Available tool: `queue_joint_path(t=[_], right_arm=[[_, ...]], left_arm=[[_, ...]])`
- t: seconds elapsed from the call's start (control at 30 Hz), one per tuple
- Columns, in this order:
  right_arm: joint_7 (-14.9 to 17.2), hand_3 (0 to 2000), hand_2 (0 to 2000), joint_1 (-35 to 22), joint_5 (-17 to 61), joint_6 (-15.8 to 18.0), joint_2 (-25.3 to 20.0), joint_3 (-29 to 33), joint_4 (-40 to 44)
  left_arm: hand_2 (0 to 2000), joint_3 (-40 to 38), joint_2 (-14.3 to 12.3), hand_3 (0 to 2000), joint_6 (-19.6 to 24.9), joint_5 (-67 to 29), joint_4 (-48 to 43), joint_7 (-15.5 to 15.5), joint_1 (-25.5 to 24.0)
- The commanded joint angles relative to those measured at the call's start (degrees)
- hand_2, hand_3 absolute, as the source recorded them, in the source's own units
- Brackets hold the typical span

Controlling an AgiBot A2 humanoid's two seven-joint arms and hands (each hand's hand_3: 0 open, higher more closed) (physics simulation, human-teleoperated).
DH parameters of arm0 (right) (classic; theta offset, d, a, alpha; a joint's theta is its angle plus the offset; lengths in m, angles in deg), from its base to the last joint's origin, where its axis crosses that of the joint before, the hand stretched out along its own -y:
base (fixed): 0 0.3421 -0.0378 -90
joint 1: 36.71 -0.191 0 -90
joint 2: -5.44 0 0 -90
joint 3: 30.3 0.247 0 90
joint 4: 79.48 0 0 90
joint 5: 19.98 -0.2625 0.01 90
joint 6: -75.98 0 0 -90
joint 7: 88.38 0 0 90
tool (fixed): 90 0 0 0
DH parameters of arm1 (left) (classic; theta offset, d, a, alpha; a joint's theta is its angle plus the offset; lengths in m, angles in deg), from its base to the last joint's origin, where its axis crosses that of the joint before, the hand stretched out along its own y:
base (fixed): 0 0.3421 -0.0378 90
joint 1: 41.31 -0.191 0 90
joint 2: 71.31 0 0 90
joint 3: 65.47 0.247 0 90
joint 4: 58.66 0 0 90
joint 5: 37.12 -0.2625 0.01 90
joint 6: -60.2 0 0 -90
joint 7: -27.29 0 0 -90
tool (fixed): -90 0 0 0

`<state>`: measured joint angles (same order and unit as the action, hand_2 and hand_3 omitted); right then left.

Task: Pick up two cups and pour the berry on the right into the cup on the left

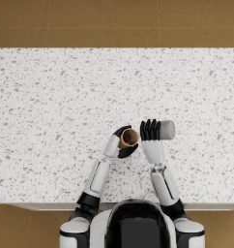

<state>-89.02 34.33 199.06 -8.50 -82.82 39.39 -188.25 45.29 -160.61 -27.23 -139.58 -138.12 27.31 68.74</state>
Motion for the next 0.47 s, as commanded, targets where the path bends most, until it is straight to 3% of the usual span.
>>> queue_joint_path(t=[0.03, 0.47], right_arm=[[0.0, 1280, 2000, 0.06, 0.24, -0.01, -0.02, 0.06, 0.03], [-0.01, 1280, 2000, 0.18, 0.85, -0.04, -0.07, 0.19, 0.1]], left_arm=[[2000, -0.03, 0.01, 1280, 0.02, 0.0, -0.04, 0.01, -0.08], [2000, -0.11, 0.04, 1280, 0.11, 0.0, -0.15, 0.02, -0.25]])
